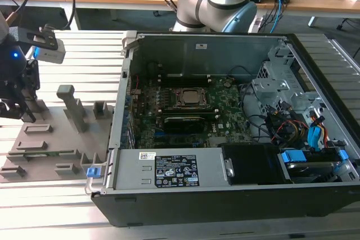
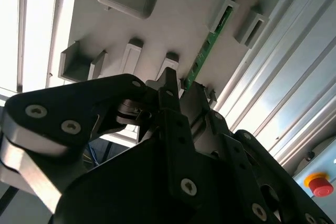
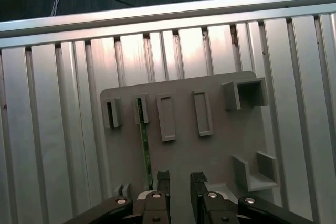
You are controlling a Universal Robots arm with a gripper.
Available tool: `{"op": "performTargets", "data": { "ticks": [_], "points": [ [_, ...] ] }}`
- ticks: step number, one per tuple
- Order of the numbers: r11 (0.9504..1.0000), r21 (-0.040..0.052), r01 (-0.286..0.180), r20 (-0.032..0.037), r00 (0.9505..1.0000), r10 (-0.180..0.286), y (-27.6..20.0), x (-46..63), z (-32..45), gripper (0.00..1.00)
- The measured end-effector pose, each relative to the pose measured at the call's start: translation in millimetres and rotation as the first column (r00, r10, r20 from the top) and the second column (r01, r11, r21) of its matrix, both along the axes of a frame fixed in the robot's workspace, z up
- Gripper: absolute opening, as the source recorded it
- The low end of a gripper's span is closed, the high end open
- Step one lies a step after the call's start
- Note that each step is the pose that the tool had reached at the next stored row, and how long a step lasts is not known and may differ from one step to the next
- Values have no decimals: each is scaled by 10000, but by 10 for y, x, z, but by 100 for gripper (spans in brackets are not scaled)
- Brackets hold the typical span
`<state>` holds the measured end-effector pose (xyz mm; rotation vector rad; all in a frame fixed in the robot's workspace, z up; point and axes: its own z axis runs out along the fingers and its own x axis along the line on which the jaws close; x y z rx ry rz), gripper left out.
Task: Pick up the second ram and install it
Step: 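Pick up the second ram and move it above second insertion slot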
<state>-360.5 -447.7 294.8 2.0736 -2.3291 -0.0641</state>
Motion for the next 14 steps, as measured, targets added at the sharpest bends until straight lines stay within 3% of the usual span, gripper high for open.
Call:
{"op": "performTargets", "data": {
  "ticks": [14],
  "points": [
    [10000, 1, 0, 0, 10000, 0, -4, 0, -151, 30]
  ]
}}
